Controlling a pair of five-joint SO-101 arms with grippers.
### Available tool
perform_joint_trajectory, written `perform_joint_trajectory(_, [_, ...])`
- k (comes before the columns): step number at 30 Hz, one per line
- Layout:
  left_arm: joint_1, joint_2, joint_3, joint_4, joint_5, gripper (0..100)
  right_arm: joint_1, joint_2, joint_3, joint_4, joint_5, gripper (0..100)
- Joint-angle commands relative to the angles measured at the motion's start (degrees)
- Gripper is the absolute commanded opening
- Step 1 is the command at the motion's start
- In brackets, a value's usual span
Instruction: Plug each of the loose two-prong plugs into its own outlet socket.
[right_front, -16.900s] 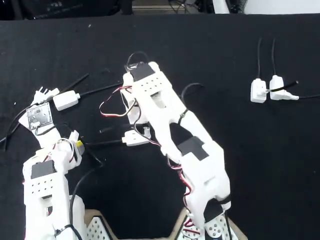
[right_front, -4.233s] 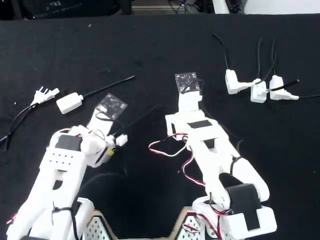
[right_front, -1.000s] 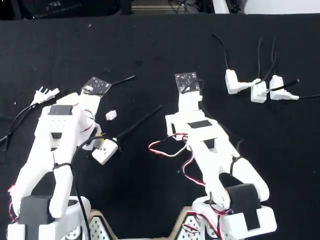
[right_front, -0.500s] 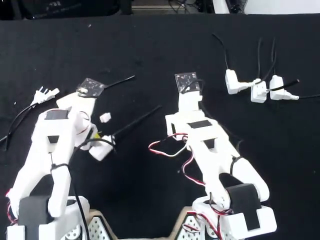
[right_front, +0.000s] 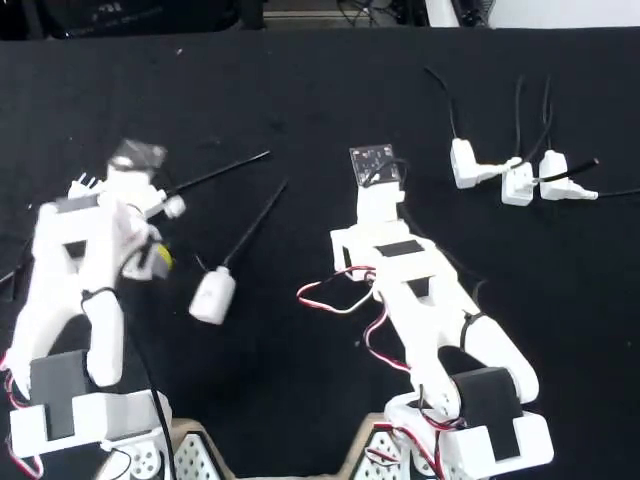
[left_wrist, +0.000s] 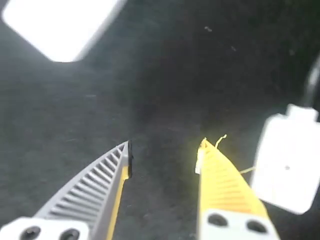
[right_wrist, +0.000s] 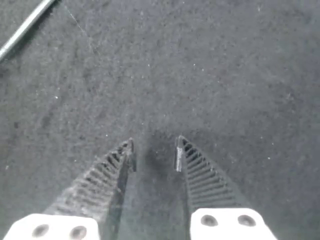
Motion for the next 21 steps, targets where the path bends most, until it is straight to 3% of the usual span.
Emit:
perform_joint_trajectory(1, [0.4,-0.2,-15.4,16.7,0.3,22,1.1,-1.6,-2.8,0.1,-0.4,12.5])
perform_joint_trajectory(4, [6.6,-0.2,-18.4,27.0,0.3,22,1.1,-1.6,-2.8,0.1,-0.4,12.5])
perform_joint_trajectory(8, [15.7,0.4,-15.4,28.0,1.7,22,1.1,-1.6,-2.8,0.1,-0.4,12.5])
perform_joint_trajectory(13, [18.9,0.4,-6.1,15.9,6.2,22,1.1,-1.6,-2.8,0.1,-0.4,12.5])
perform_joint_trajectory(17, [15.4,0.4,0.9,5.8,5.9,22,1.1,-1.6,-2.8,0.1,-0.4,12.5])
perform_joint_trajectory(21, [10.9,0.4,4.3,0.8,5.8,22,1.1,-1.6,-2.8,0.1,-0.4,12.5])
